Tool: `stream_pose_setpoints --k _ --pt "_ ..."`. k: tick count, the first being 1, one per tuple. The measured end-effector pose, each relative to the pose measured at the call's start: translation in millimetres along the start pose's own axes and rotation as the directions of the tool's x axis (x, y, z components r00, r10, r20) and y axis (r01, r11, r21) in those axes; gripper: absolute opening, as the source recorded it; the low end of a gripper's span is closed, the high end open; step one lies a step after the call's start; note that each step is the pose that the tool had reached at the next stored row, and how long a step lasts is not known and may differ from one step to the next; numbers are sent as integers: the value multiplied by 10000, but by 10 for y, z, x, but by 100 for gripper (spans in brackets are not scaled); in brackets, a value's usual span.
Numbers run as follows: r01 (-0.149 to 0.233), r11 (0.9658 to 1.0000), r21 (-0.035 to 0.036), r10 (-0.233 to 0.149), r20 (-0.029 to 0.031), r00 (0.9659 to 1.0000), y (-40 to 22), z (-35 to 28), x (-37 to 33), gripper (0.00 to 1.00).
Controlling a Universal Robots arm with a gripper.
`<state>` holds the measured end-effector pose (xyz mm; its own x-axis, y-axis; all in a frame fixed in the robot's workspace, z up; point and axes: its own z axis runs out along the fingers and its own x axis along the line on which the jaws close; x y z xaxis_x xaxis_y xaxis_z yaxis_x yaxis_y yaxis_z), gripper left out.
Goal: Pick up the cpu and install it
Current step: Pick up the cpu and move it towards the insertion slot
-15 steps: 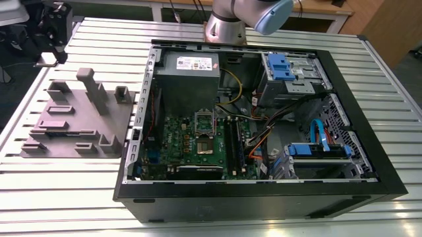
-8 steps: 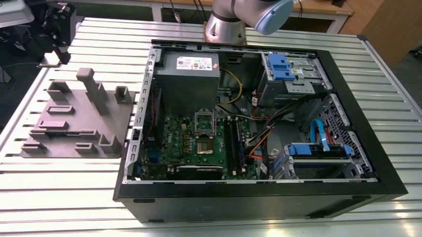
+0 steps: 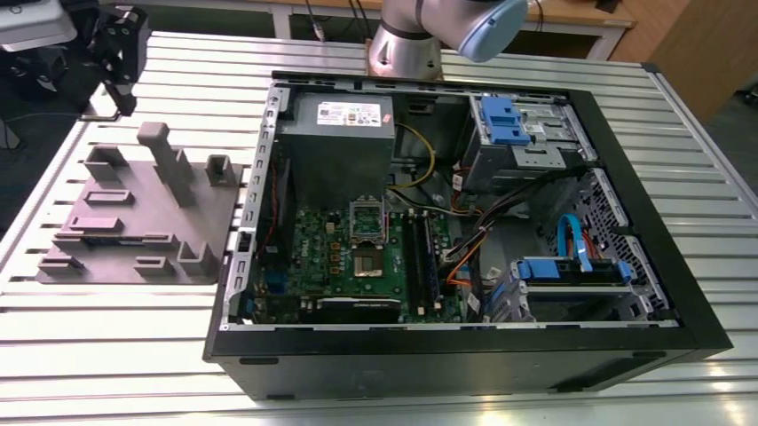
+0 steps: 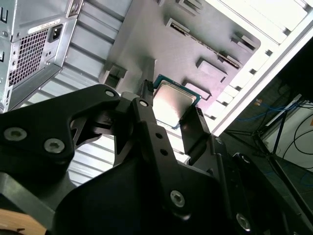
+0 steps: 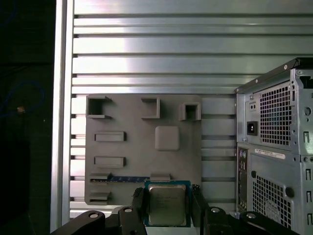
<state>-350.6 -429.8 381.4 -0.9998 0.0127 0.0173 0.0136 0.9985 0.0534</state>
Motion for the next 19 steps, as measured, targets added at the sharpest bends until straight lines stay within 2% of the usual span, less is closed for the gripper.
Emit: stream_pose_setpoints --k 12,19 --pt "0 10000 1 0 -1 10000 1 -1 -42 47" --pt "0 10000 1 0 -1 10000 1 -2 -91 47"
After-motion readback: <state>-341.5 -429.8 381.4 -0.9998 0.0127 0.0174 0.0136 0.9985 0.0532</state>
